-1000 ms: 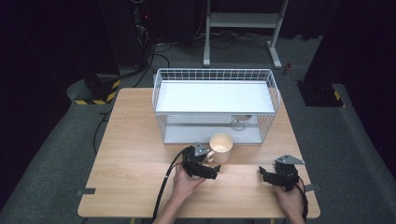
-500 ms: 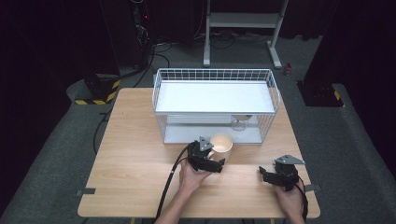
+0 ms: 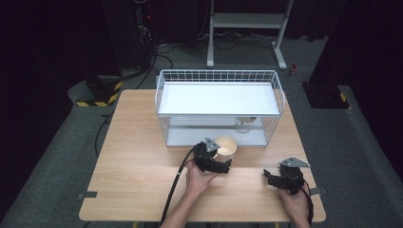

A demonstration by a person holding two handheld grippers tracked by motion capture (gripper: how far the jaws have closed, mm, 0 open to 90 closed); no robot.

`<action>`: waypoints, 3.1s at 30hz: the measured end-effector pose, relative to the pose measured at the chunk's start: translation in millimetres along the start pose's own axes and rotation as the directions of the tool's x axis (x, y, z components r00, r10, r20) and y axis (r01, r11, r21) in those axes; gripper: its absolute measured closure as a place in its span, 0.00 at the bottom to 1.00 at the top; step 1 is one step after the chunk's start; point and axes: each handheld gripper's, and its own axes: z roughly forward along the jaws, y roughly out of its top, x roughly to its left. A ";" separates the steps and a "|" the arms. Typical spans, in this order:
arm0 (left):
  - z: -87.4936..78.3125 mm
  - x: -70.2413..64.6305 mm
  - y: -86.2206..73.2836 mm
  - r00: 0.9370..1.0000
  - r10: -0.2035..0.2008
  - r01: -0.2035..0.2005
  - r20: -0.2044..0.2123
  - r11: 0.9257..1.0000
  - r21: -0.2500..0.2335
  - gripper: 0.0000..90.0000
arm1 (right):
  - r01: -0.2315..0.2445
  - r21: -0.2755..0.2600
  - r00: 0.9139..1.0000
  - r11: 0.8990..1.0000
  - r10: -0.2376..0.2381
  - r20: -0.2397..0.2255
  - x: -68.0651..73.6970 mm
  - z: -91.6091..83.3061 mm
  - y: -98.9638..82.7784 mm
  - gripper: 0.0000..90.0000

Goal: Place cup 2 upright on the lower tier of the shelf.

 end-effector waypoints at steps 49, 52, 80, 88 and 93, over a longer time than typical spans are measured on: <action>-9.6 2.3 9.4 0.996 0.049 -0.052 -0.073 0.998 -0.045 0.10 | 0.000 0.000 1.000 1.000 0.000 0.000 0.0 0.0 0.0 0.27; -12.1 7.6 10.0 0.995 0.038 -0.043 -0.090 0.998 -0.050 0.10 | 0.000 0.000 1.000 1.000 0.000 0.000 0.0 0.0 0.0 0.27; -7.9 47.1 22.7 0.982 -0.032 0.027 -0.187 0.999 -0.028 0.10 | 0.000 0.001 1.000 1.000 0.000 -0.001 0.0 0.1 0.1 0.27; -3.0 52.4 23.1 0.979 -0.039 0.028 -0.200 0.998 -0.056 0.10 | 0.001 0.000 1.000 1.000 -0.001 -0.001 0.0 0.2 0.2 0.27; -0.2 55.7 28.9 0.979 -0.036 0.031 -0.202 0.999 -0.027 0.10 | -0.001 0.001 1.000 1.000 0.001 -0.001 0.2 0.3 0.3 0.27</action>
